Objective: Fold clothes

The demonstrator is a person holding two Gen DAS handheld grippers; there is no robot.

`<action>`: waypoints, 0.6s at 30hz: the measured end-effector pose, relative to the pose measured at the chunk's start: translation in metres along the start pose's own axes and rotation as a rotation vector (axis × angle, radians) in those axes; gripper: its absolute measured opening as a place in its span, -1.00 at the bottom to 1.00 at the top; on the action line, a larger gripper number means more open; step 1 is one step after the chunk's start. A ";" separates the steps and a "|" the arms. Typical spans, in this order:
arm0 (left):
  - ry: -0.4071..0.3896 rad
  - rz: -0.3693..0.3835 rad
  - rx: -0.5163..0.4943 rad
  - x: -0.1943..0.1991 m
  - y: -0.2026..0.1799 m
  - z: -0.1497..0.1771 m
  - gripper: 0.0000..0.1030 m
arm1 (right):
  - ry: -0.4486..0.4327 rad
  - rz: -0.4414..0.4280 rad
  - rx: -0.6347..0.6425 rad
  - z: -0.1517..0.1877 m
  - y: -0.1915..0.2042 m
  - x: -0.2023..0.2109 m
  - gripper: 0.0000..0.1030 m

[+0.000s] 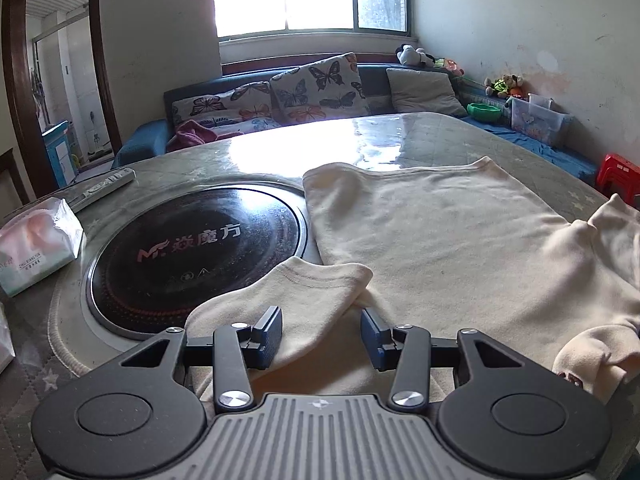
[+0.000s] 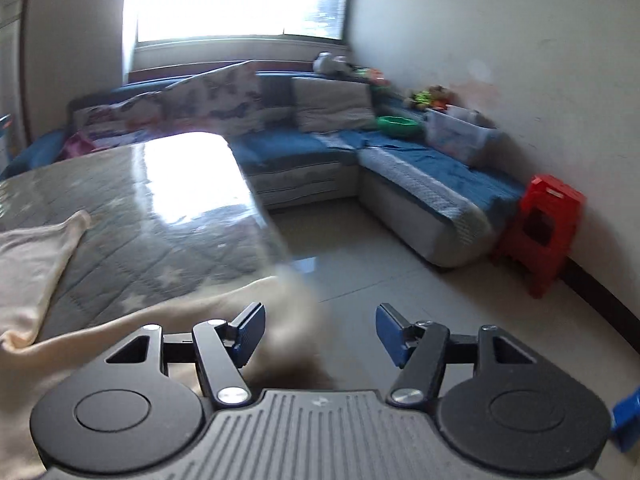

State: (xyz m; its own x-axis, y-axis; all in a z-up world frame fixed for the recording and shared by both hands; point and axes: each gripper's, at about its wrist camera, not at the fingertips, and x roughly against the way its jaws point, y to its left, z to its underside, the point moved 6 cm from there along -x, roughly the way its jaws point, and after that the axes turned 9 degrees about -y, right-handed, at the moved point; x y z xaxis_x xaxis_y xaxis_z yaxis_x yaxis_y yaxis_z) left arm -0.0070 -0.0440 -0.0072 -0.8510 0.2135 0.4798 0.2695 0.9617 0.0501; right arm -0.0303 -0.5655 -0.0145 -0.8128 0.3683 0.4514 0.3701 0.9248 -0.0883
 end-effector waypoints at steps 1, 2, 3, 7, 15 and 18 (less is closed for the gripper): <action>-0.001 -0.001 0.002 -0.001 0.000 0.000 -0.11 | -0.003 0.005 -0.002 0.000 -0.004 0.003 0.22; -0.005 -0.001 0.002 -0.002 0.000 0.000 -0.15 | -0.005 0.002 -0.004 0.000 -0.007 0.006 0.23; -0.009 -0.001 0.002 -0.003 -0.001 0.000 -0.21 | -0.008 -0.009 -0.004 0.000 -0.007 0.009 0.23; -0.020 0.005 0.005 -0.004 0.000 0.001 -0.49 | -0.026 -0.090 0.018 -0.003 0.010 0.020 0.25; -0.144 -0.032 0.172 0.020 0.034 -0.016 -0.95 | -0.001 -0.274 0.077 0.007 0.072 0.028 0.30; -0.213 -0.136 0.290 0.043 0.073 -0.021 -0.95 | 0.014 -0.294 0.090 0.010 0.081 0.026 0.31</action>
State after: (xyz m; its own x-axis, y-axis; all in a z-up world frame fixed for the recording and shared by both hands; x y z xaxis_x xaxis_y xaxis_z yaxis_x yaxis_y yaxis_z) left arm -0.0146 0.0321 0.0354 -0.9531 0.0821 0.2912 0.0350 0.9859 -0.1634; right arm -0.0258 -0.4796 -0.0184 -0.8727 0.0828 0.4813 0.0779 0.9965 -0.0302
